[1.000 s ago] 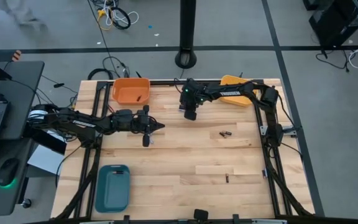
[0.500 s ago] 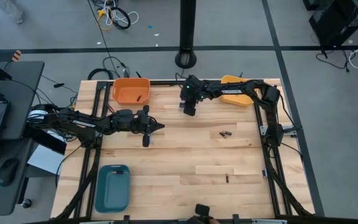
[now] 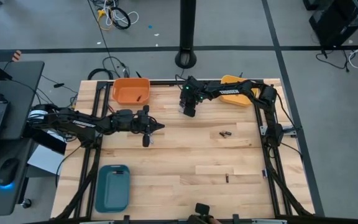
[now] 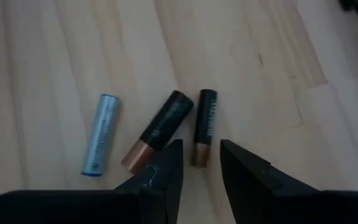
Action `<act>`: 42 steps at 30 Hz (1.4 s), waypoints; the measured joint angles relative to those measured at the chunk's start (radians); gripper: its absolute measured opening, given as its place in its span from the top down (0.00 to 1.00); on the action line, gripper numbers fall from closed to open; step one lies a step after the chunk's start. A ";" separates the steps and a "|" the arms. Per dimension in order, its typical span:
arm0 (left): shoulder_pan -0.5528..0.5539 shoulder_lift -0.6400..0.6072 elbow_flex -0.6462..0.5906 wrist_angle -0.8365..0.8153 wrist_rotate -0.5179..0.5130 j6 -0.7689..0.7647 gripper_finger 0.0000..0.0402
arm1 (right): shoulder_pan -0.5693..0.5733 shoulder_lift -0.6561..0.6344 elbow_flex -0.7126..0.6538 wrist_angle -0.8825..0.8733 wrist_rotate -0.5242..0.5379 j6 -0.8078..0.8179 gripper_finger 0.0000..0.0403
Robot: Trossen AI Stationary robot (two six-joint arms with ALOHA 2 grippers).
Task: Sort batteries
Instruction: Put the small copper and black battery into the orange bin
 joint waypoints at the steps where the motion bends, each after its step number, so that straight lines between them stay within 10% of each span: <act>1: 0.000 0.000 0.000 0.000 0.000 0.000 0.99 | 0.000 0.000 0.000 0.001 0.003 -0.001 0.71; 42: 0.000 0.000 0.000 0.000 0.000 0.000 0.99 | -0.039 0.000 0.000 -0.009 -0.055 -0.067 0.66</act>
